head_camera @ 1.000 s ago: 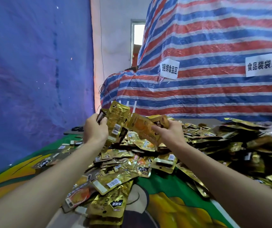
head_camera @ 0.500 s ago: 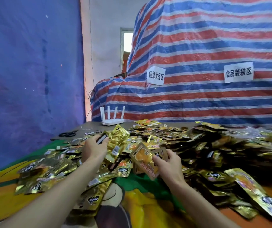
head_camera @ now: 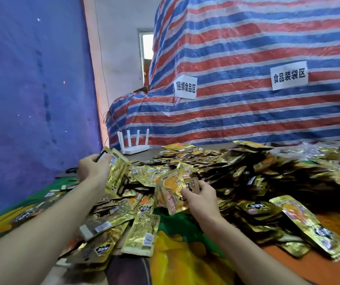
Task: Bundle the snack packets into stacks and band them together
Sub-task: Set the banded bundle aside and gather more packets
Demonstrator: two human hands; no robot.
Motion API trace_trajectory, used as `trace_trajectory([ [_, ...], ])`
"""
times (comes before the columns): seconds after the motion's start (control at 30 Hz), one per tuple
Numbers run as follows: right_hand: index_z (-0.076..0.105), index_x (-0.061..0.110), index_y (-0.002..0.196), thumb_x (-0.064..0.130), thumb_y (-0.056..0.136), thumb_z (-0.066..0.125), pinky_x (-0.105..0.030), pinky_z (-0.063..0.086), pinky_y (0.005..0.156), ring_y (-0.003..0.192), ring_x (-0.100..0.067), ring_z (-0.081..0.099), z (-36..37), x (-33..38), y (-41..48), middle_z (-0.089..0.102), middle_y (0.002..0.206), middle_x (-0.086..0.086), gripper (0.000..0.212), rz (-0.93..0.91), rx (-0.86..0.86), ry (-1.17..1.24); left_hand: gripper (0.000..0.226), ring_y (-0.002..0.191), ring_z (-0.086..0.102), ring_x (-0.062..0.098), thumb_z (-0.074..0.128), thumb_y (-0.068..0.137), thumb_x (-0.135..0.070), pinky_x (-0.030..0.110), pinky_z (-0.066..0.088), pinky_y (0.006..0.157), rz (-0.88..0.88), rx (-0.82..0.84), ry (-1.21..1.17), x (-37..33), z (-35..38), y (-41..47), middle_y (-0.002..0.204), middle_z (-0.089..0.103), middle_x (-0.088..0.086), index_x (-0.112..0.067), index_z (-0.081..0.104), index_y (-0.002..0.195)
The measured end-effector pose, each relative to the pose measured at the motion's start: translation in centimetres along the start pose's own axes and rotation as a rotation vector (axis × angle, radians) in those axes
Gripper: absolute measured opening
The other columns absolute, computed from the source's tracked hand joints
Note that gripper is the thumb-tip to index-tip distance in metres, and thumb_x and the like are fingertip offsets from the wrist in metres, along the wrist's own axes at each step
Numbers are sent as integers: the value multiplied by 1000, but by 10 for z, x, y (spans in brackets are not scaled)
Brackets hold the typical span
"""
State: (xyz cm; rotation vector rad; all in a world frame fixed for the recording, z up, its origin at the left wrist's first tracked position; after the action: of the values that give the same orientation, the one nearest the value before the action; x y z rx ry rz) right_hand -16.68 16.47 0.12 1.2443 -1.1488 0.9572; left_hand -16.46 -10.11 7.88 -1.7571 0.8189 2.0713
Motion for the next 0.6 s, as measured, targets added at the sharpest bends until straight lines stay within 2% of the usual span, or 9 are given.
trace_trajectory([
  [0.07, 61, 21, 102, 12, 96, 67, -55, 58, 89, 96, -31, 71, 2, -2, -1, 70, 105, -9, 12, 44, 9, 56, 35, 56, 33, 24, 70, 91, -26, 28, 26, 51, 36, -30, -87, -7, -1, -10, 56, 40, -1, -11, 54, 63],
  [0.13, 60, 16, 116, 9, 95, 66, -56, 57, 91, 100, -32, 70, 4, -4, 0, 69, 113, -10, 23, 85, 10, 117, 26, 73, 52, 31, 68, 94, -30, 30, 45, 64, 23, -38, -237, -12, 0, -27, 75, 61, 5, -8, 64, 81],
  [0.17, 59, 15, 120, 8, 95, 66, -56, 58, 89, 100, -31, 71, 5, -5, 0, 69, 114, -10, 27, 105, 10, 153, 23, 88, 63, 31, 67, 96, -31, 36, 53, 78, -37, -11, -320, -10, 2, -37, 97, 70, 8, -8, 69, 97],
  [0.2, 58, 16, 118, 5, 95, 65, -57, 60, 85, 95, -30, 73, 6, -6, -1, 70, 112, -11, 26, 120, 10, 193, 20, 97, 66, 25, 67, 96, -31, 41, 55, 86, -108, 25, -398, -6, 5, -47, 111, 71, 8, -12, 71, 104],
  [0.27, 57, 16, 113, 0, 94, 63, -58, 61, 78, 89, -30, 74, 8, -8, -3, 70, 108, -12, 26, 147, 20, 273, 11, 97, 66, 19, 66, 96, -29, 46, 55, 89, -220, 104, -500, 4, 14, -69, 111, 71, 4, -20, 70, 101],
  [0.33, 58, 13, 114, -5, 93, 63, -61, 61, 76, 91, -33, 74, 11, -8, -5, 70, 108, -14, 28, 162, 47, 370, 29, 111, 64, 25, 67, 95, -26, 55, 52, 97, -302, 127, -565, 18, 22, -90, 124, 67, 5, -20, 65, 124],
  [0.4, 59, 10, 114, -9, 92, 61, -62, 60, 78, 92, -34, 73, 14, -9, -7, 71, 106, -16, 29, 161, 77, 432, 56, 127, 55, 31, 67, 96, -22, 61, 46, 104, -342, 94, -574, 37, 25, -105, 143, 54, 8, -21, 45, 147],
  [0.5, 59, 8, 111, -16, 89, 54, -60, 60, 75, 90, -32, 72, 18, -7, -11, 72, 103, -17, 33, 149, 129, 476, 51, 129, 50, 30, 66, 97, -22, 51, 46, 105, -277, 9, -401, 61, 26, -115, 148, 46, 9, -22, 47, 143],
  [0.6, 58, 7, 114, -20, 84, 47, -57, 61, 76, 98, -34, 71, 22, -5, -14, 71, 108, -19, 42, 139, 173, 500, 44, 119, 50, 24, 67, 96, -22, 41, 46, 95, -226, -13, -325, 68, 29, -117, 135, 47, 4, -24, 49, 137],
])
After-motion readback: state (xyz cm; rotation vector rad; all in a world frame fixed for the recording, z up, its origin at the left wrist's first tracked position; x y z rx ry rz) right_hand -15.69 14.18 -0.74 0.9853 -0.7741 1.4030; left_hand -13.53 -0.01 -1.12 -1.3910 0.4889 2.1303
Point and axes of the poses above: each hand's wrist, its own y-axis towards the middle knuckle, its own z-axis out of the palm, x = y × z, the point moved 4 cm from there along y, towards the middle knuckle
